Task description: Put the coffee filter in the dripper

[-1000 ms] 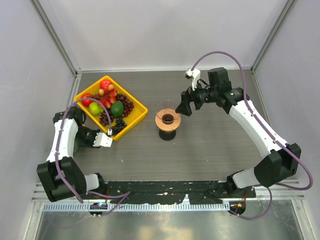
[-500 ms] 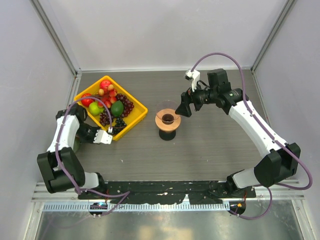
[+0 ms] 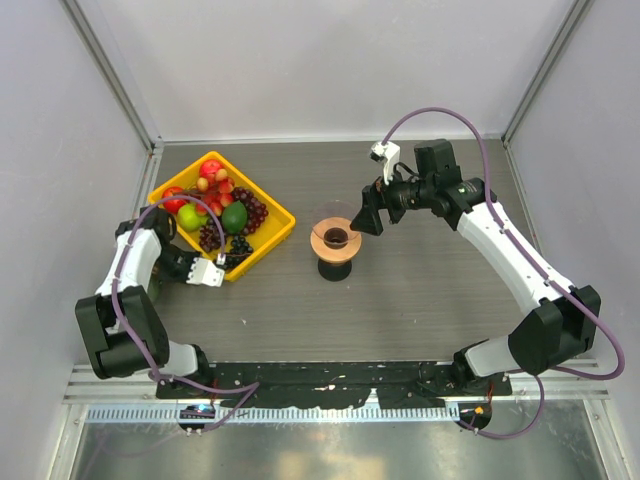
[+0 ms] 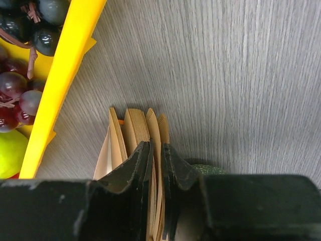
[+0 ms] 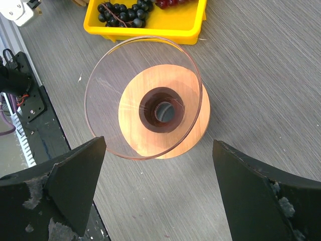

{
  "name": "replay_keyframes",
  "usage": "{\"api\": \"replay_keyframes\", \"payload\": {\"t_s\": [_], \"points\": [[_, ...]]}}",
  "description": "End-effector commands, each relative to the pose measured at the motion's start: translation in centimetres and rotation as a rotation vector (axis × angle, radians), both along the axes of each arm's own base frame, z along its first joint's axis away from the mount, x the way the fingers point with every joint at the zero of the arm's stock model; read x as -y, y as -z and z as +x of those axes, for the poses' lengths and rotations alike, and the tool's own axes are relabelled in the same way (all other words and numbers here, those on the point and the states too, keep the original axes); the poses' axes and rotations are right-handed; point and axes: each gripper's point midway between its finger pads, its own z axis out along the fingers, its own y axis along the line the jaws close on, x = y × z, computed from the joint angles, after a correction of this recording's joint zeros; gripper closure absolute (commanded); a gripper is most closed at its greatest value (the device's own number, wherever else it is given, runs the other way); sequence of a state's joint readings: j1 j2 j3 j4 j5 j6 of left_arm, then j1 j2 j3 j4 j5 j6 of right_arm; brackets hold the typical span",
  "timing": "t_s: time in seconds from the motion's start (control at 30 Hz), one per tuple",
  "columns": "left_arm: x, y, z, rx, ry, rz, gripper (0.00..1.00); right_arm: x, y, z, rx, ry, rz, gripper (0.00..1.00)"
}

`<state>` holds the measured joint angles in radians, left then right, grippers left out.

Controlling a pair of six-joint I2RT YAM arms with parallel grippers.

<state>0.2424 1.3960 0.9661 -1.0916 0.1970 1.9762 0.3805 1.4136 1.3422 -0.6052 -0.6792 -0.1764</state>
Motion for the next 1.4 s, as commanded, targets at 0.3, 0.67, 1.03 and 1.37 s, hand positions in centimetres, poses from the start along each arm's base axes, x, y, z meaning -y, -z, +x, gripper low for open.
{"api": "replay_keyframes", "payload": {"t_s": [0.3,0.67,1.03,1.37], "points": [[-0.5,0.6,0.8,0.006,0.060,0.033,0.78,-0.3,-1.9,0.0,0.048,-0.006,0.039,0.06],[-0.5,0.4,0.6,-0.004,0.059,0.029,0.73,-0.5,-1.6,0.1,0.033,-0.009,0.039,0.07],[0.1,-0.4,-0.1,-0.015,0.073,0.007,0.73,-0.7,-1.5,-0.1,0.014,-0.016,0.047,0.07],[-0.9,0.2,1.2,-0.006,0.040,0.040,0.72,-0.7,-1.2,-0.2,0.000,-0.015,0.048,0.07]]}}
